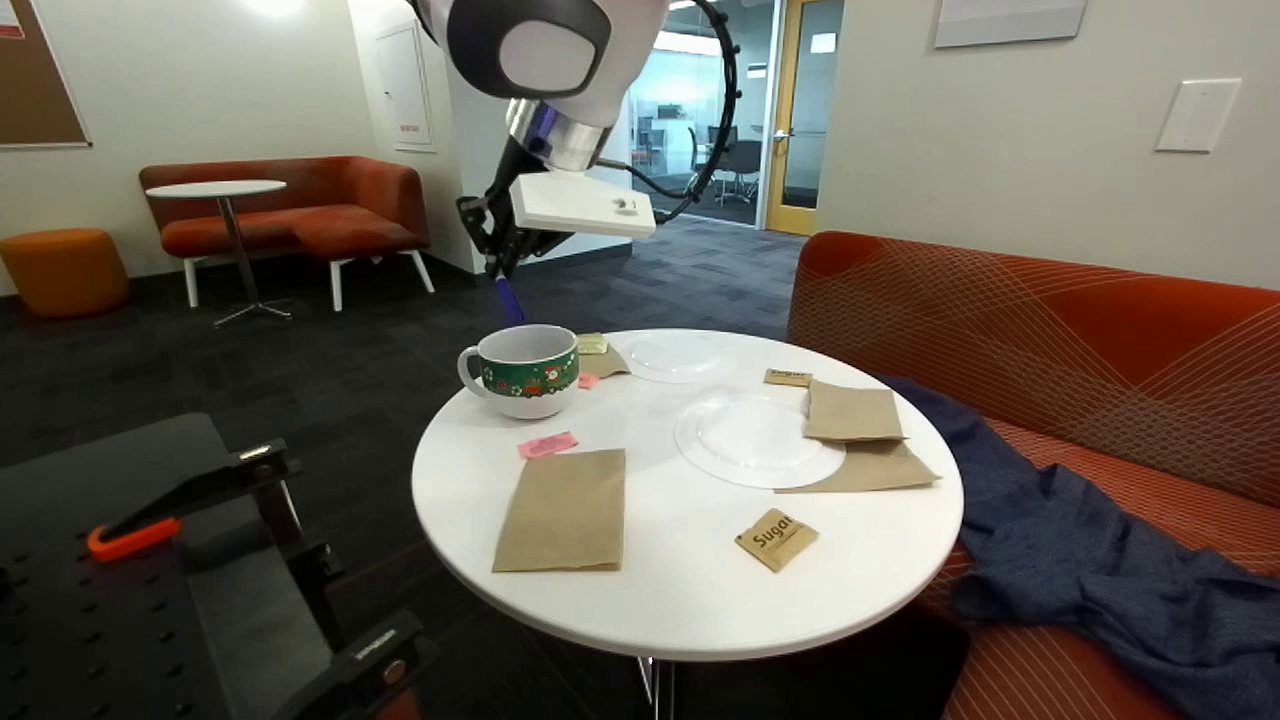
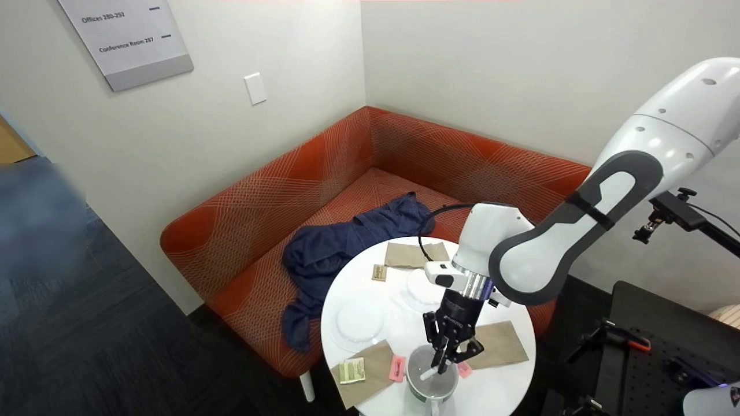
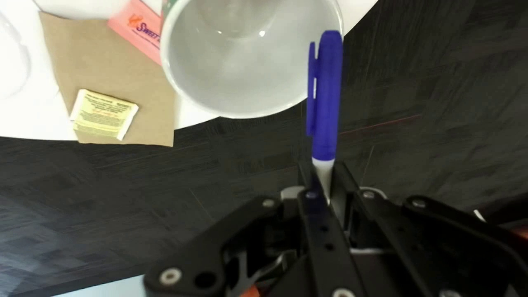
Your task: Put the marker into the mug.
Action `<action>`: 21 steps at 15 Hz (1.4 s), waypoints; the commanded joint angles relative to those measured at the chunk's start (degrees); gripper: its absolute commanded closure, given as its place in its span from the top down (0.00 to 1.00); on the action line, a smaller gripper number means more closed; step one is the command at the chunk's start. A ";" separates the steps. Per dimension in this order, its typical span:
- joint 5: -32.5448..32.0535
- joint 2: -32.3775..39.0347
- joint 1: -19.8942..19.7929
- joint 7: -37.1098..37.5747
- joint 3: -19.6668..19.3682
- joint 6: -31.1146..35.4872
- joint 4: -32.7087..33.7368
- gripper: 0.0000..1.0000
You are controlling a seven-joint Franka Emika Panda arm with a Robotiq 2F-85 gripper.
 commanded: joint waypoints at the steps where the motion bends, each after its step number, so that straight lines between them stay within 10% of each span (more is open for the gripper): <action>1: -1.16 1.91 1.27 -2.38 -1.33 -2.30 2.81 0.03; 13: -2.02 4.53 14.45 -1.65 -12.44 -1.74 11.00 0.03; 15: -1.64 4.71 15.76 -1.78 -13.34 -1.50 11.63 0.38; 21: -0.83 3.64 16.81 -1.95 -13.67 -1.53 11.53 0.73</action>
